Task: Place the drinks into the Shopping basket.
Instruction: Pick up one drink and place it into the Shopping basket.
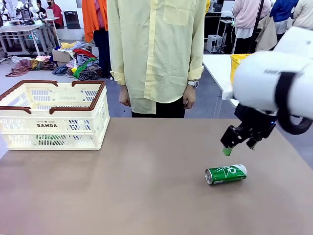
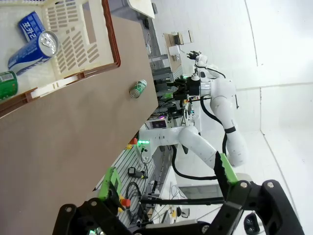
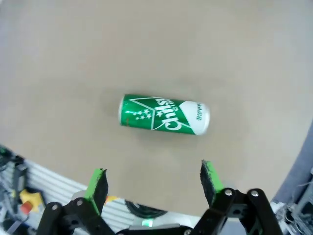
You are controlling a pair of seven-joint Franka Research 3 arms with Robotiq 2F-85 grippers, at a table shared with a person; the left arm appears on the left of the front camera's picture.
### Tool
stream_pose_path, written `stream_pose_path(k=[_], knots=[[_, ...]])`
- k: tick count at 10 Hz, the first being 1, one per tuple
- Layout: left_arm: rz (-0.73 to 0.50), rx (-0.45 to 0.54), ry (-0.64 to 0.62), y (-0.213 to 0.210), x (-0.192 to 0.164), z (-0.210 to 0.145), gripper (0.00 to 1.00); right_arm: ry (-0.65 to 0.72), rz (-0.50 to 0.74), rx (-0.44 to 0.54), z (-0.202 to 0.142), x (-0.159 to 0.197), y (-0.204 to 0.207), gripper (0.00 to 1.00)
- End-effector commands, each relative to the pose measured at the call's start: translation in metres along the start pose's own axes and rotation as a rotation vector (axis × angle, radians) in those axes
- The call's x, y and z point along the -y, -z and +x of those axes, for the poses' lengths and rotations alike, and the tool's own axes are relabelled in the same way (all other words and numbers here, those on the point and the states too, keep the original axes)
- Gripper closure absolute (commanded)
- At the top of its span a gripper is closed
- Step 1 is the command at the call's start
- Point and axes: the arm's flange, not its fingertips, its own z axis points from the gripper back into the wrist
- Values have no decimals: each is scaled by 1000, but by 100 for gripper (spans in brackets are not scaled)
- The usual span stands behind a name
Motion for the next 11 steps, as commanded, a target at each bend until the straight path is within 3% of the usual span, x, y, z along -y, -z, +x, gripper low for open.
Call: stream_pose_path(k=[1,2,3,7,9,11], knots=[[2,-3,2,2,1,-4,0,81,-40,0,-49,17,52,0],[2,-3,2,2,1,-4,0,118,6,45,-48,29,46,0],[2,-3,2,2,1,-4,0,24,-32,-16,3,3,12,0],[2,-3,2,2,1,-4,0,49,-33,-15,4,7,15,0],[2,-3,2,2,1,-4,0,-403,178,25,23,21,29,0],[2,-3,2,2,1,-4,0,-817,240,74,27,24,37,0]])
